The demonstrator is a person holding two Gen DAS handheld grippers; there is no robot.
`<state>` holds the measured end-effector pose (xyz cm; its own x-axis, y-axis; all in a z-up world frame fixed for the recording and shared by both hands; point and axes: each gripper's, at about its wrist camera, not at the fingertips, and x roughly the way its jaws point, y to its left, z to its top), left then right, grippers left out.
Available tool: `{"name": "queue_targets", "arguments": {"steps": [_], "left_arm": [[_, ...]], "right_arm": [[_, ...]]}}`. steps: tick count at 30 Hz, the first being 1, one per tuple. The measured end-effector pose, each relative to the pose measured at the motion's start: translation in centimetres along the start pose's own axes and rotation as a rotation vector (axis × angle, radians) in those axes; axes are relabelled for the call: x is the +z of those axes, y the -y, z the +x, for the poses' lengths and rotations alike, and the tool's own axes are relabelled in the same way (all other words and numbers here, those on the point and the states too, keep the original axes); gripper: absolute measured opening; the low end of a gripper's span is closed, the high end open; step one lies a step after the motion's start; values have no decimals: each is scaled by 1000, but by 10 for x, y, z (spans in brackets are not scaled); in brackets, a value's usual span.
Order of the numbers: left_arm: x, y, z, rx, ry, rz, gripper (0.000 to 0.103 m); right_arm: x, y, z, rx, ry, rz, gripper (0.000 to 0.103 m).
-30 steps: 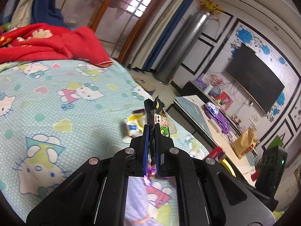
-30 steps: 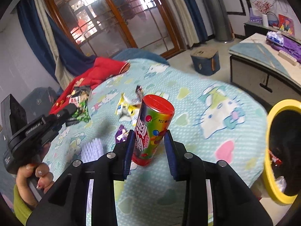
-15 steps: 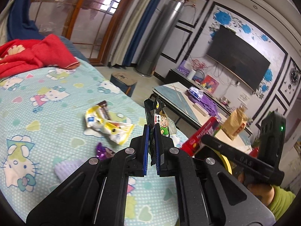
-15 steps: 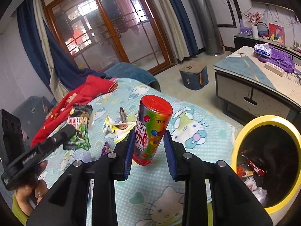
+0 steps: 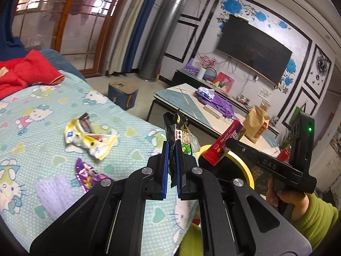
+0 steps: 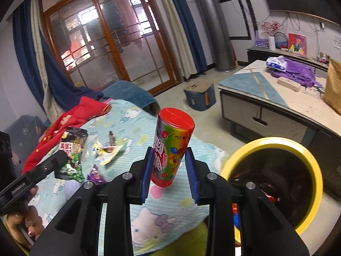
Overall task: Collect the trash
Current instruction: 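Carry both items over the yellow bin and open both tools to drop them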
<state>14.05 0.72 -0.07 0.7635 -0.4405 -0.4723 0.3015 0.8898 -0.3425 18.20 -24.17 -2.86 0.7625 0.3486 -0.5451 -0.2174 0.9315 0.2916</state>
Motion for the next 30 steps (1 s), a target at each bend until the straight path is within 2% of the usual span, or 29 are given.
{"name": "queue_targets", "arguments": {"steps": [16,30], "left_arm": [[-13,56,29,-60,-65,137,3],[-42,105,80,-129,-181,246,3]], "right_arm": [[-3,67,-27,-127,41,74,28],[-7,121,-29,-228,24,148,28]]}}
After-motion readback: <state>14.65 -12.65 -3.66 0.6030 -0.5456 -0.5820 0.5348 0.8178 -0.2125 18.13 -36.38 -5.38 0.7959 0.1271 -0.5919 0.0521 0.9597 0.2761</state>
